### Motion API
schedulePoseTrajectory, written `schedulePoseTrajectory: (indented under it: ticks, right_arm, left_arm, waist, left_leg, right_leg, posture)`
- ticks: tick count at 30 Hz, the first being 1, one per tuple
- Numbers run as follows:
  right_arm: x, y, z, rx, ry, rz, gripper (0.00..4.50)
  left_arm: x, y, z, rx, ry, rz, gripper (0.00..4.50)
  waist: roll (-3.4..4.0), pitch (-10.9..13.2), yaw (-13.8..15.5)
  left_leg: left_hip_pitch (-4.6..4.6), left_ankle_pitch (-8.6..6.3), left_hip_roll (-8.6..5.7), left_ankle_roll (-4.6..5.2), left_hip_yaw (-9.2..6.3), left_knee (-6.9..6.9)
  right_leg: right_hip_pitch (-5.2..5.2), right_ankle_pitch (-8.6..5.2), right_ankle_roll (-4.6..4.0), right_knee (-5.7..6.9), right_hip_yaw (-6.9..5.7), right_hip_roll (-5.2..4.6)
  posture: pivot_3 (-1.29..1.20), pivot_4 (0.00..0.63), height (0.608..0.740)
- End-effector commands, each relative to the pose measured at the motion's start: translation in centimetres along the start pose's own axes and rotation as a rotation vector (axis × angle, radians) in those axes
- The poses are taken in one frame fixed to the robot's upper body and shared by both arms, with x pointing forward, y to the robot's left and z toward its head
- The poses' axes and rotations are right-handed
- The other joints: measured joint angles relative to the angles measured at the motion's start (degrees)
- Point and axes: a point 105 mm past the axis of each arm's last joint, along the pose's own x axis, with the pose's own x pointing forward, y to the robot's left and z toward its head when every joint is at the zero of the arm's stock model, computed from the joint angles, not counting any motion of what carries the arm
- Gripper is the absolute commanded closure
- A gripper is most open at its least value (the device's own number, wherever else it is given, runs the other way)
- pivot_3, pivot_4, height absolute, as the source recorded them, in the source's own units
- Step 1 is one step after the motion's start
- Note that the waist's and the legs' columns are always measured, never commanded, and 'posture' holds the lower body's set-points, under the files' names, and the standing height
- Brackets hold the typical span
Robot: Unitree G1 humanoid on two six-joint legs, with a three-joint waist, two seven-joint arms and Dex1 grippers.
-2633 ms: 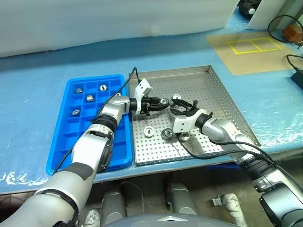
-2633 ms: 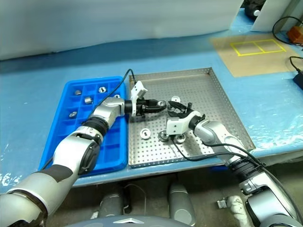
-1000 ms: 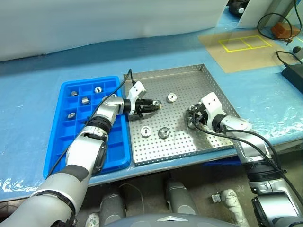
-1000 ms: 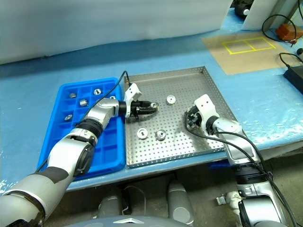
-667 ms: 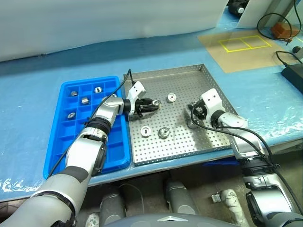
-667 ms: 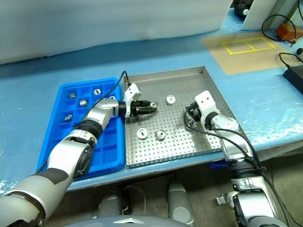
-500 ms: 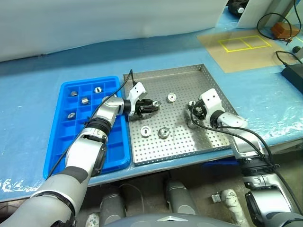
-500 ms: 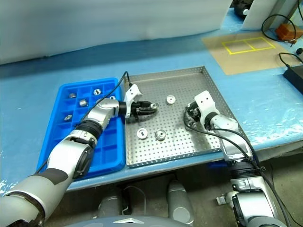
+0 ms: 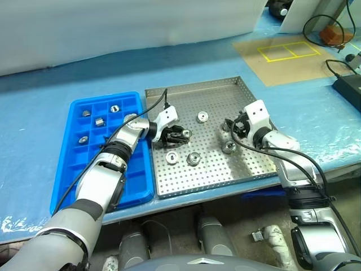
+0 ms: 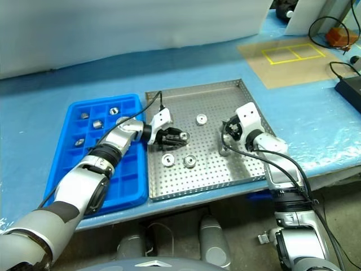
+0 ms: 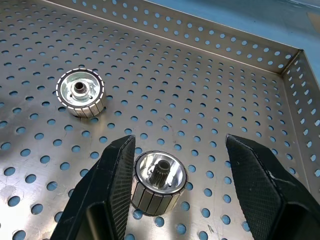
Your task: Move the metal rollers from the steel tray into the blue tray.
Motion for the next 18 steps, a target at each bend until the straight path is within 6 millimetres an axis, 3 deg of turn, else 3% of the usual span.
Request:
schedulePoseTrajectory:
  ticks: [1,8,15,18]
  right_arm:
    - [-0.4,-0.2,2.0,-0.003,-0.073,-0.004,1.56]
    - [-0.3,-0.2,2.0,-0.017,-0.075,-0.003,1.56]
    - [-0.3,-0.2,1.9,-0.023,-0.069,-0.009,1.54]
    - [-0.3,-0.1,1.8,-0.023,-0.068,-0.006,1.54]
  left_arm:
    - [0.1,-1.3,-2.9,-0.084,0.042,-0.033,2.66]
    - [-0.1,-0.8,-2.3,-0.112,-0.005,-0.013,2.66]
    - [0.1,0.5,-2.0,-0.037,0.007,0.106,0.52]
    - [-0.3,0.9,-1.3,-0.049,-0.023,0.113,0.52]
  waist:
    - [0.01,0.0,0.0]
    - [0.03,0.0,0.0]
    - [0.09,-0.1,0.0]
    - [0.1,-0.1,0.0]
  left_leg:
    - [0.0,0.0,0.01,0.0,0.0,0.0]
    - [0.03,0.0,0.0,-0.01,0.03,0.0]
    - [0.04,0.0,-0.01,-0.01,0.04,0.04]
    - [0.06,0.0,-0.05,-0.01,0.04,0.06]
  right_leg:
    - [0.0,0.0,0.0,0.0,0.0,0.01]
    - [0.0,0.0,0.0,0.0,0.03,0.0]
    - [0.03,0.0,0.0,0.02,0.03,0.0]
    - [0.06,0.0,0.01,0.02,0.03,-0.03]
  posture:
    - [-0.49,0.15,0.74]
    - [-0.48,0.15,0.74]
    - [-0.48,0.15,0.74]
    - [-0.48,0.15,0.74]
